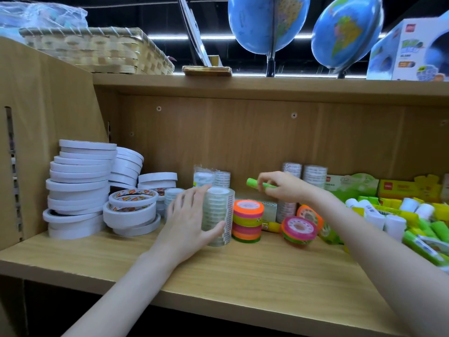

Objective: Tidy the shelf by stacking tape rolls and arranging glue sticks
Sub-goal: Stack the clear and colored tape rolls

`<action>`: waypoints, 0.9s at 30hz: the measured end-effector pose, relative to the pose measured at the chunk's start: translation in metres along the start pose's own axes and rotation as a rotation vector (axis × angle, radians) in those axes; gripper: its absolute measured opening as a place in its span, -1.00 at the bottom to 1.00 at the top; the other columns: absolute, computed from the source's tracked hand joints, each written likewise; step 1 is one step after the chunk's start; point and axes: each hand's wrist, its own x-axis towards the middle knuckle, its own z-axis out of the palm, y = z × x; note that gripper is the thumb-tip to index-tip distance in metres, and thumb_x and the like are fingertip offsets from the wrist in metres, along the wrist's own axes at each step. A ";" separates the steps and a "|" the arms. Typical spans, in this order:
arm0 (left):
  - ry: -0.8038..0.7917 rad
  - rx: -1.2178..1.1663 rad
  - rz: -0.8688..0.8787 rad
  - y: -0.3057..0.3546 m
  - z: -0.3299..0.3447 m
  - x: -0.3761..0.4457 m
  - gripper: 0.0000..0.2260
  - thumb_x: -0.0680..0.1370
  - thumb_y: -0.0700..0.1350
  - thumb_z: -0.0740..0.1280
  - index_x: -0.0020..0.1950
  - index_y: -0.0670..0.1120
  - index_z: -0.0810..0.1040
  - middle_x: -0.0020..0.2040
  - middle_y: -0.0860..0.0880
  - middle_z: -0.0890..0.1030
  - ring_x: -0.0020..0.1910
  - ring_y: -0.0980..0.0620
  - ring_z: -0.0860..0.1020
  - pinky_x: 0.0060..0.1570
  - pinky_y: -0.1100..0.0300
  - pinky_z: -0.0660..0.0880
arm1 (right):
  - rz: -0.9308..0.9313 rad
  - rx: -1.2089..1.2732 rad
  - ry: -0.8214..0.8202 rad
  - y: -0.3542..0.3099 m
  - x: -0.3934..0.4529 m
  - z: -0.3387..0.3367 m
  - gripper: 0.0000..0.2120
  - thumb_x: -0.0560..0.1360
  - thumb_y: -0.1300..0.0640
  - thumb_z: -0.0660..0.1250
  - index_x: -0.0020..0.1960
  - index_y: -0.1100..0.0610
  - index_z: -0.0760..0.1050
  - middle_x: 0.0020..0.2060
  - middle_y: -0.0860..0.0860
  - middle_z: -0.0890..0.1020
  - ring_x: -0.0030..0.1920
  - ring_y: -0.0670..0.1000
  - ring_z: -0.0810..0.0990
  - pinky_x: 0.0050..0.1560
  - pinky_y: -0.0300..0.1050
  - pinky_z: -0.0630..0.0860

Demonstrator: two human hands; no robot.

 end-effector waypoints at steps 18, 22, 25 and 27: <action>0.062 0.086 0.082 0.006 -0.002 -0.001 -0.43 0.47 0.14 0.29 0.42 0.05 0.19 0.43 -0.10 0.19 0.41 -0.09 0.16 0.37 -0.07 0.10 | 0.098 0.050 0.329 -0.007 -0.051 -0.026 -0.84 0.46 0.25 0.27 0.02 0.10 0.50 -0.08 0.05 0.53 -0.21 -0.04 0.43 -0.25 -0.18 0.23; 0.276 0.142 0.194 0.022 -0.002 0.001 -0.50 0.43 0.07 0.23 0.33 -0.04 0.27 0.32 -0.18 0.35 0.31 -0.13 0.25 0.31 -0.17 0.21 | 0.128 0.104 0.287 -0.003 -0.078 -0.043 -0.92 0.45 0.22 0.30 -0.11 0.06 0.45 -0.29 -0.09 0.46 -0.38 -0.01 0.53 -0.41 -0.34 0.39; 0.337 -0.091 0.271 0.059 0.002 0.002 -0.58 0.46 0.06 0.16 0.30 0.00 0.30 0.29 -0.14 0.40 0.28 -0.08 0.31 0.30 0.03 0.21 | 0.179 0.131 0.321 0.010 -0.091 -0.050 -0.88 0.42 0.25 0.31 -0.09 0.08 0.43 -0.22 -0.06 0.49 -0.42 -0.06 0.54 -0.51 -0.41 0.36; 0.160 -0.252 0.384 0.087 0.012 0.003 -0.56 0.47 0.14 0.13 0.33 0.06 0.33 0.30 -0.10 0.41 0.29 -0.03 0.32 0.31 0.14 0.18 | 0.193 0.136 0.363 0.018 -0.100 -0.057 -0.87 0.41 0.26 0.31 -0.09 0.09 0.42 -0.16 0.00 0.52 -0.45 -0.09 0.54 -0.49 -0.41 0.38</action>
